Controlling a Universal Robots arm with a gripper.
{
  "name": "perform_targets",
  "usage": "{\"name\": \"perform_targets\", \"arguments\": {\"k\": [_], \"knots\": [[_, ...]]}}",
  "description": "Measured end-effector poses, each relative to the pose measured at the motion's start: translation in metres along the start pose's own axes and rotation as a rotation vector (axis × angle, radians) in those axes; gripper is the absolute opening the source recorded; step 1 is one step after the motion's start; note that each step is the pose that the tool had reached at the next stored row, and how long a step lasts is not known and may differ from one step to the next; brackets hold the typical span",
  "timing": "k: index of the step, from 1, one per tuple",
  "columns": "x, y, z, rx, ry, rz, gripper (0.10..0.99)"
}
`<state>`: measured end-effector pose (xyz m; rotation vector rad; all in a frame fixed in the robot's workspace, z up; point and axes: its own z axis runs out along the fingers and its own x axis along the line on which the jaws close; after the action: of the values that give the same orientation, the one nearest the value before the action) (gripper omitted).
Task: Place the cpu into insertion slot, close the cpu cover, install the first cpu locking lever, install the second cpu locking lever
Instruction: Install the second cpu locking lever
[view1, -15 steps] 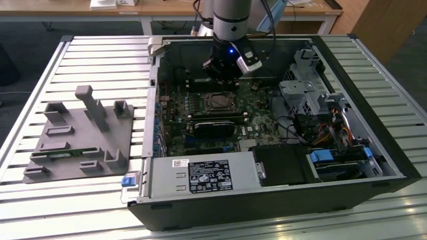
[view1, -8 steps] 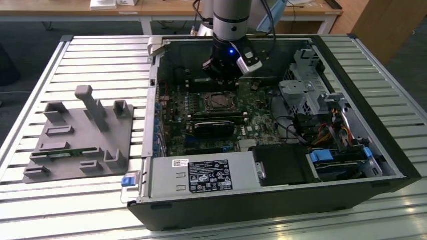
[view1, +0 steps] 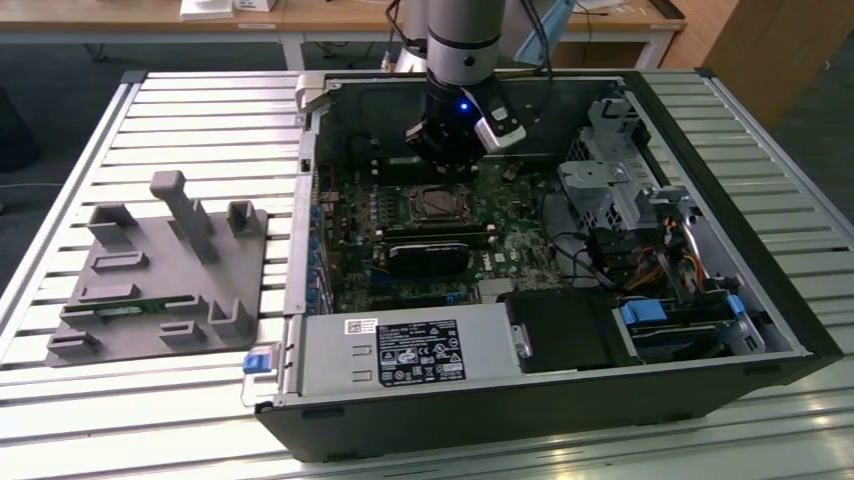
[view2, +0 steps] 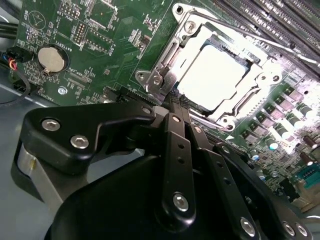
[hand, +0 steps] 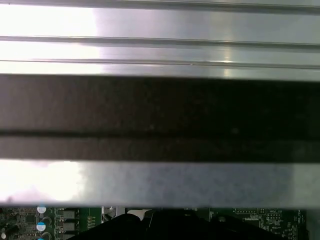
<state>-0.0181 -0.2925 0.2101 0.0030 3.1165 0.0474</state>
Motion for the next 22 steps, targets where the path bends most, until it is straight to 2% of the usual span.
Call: {"name": "perform_targets", "arguments": {"k": [7,11,16,22], "knots": [[-0.0001,-0.0060,-0.0016,0.000,0.0001,0.000,0.106],[-0.0003,-0.0062,-0.0117,-0.004,-0.0001,0.000,0.106],[-0.0006,-0.0059,-0.0235,-0.004,0.0000,0.000,0.106],[-0.0007,-0.0070,-0.0265,-0.004,0.0000,0.000,0.106]]}}
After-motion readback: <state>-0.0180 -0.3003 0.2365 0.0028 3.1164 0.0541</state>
